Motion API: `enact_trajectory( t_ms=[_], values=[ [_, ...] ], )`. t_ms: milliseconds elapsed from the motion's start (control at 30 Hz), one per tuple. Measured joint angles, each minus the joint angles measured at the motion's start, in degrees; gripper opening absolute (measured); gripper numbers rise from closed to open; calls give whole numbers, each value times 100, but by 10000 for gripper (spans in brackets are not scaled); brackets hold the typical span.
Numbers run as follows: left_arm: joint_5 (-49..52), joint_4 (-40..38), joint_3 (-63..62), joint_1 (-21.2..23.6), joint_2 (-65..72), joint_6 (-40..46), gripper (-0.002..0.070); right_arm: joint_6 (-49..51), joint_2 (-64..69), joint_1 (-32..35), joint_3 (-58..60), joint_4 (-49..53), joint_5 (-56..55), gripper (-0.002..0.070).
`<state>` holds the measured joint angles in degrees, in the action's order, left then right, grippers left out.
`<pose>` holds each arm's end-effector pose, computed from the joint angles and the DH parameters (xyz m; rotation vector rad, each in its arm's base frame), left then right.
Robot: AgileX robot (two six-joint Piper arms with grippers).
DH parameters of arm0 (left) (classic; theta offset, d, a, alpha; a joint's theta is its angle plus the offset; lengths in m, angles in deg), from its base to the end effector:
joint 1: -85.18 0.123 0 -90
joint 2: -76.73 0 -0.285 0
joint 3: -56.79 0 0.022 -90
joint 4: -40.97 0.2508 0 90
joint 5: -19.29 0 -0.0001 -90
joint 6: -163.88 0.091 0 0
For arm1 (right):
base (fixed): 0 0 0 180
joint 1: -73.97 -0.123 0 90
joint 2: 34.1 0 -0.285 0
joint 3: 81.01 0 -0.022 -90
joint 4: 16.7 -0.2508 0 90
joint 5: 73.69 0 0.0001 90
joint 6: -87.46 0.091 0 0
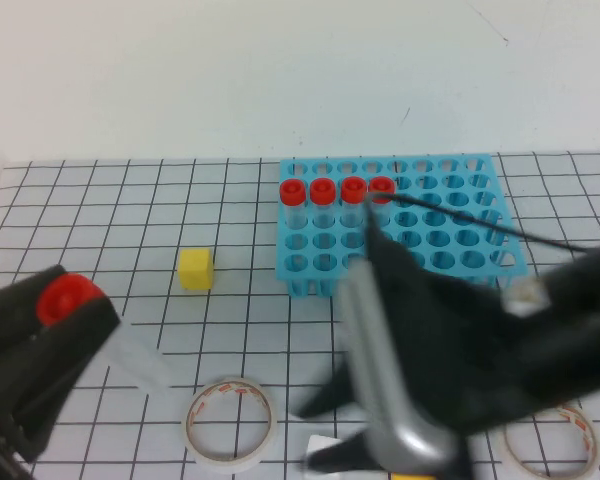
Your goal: Place the test tubes
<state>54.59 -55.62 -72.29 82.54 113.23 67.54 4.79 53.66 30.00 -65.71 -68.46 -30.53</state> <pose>0.0918 -0.0566 0.3352 0.3596 1.4610 -0.6802 0.1776 0.2394 0.3200 -1.7210 1.4899 0.6927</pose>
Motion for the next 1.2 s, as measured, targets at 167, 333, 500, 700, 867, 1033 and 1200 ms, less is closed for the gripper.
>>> enact_trajectory(
  t_ms=[167,333,500,700,867,1033,1200],
  values=[
    [-445,143,0,0,9,9,265,2157,-941,0,0,2630,718,48],
    [-548,156,0,0,9,208,265,4379,-2004,0,124,4536,1234,10],
    [-726,156,0,0,9,306,265,6620,-3339,0,811,6299,1293,6],
    [-901,156,0,0,9,457,265,7984,-4907,0,1900,7099,1026,5],
    [-1279,146,0,0,9,518,265,8414,-5807,0,2582,7099,741,5],
    [-1654,146,0,0,9,634,265,8629,-6242,0,3006,7099,738,4],
    [-2210,113,0,0,9,914,265,8648,-6252,0,3274,7099,729,3]
  ],
)
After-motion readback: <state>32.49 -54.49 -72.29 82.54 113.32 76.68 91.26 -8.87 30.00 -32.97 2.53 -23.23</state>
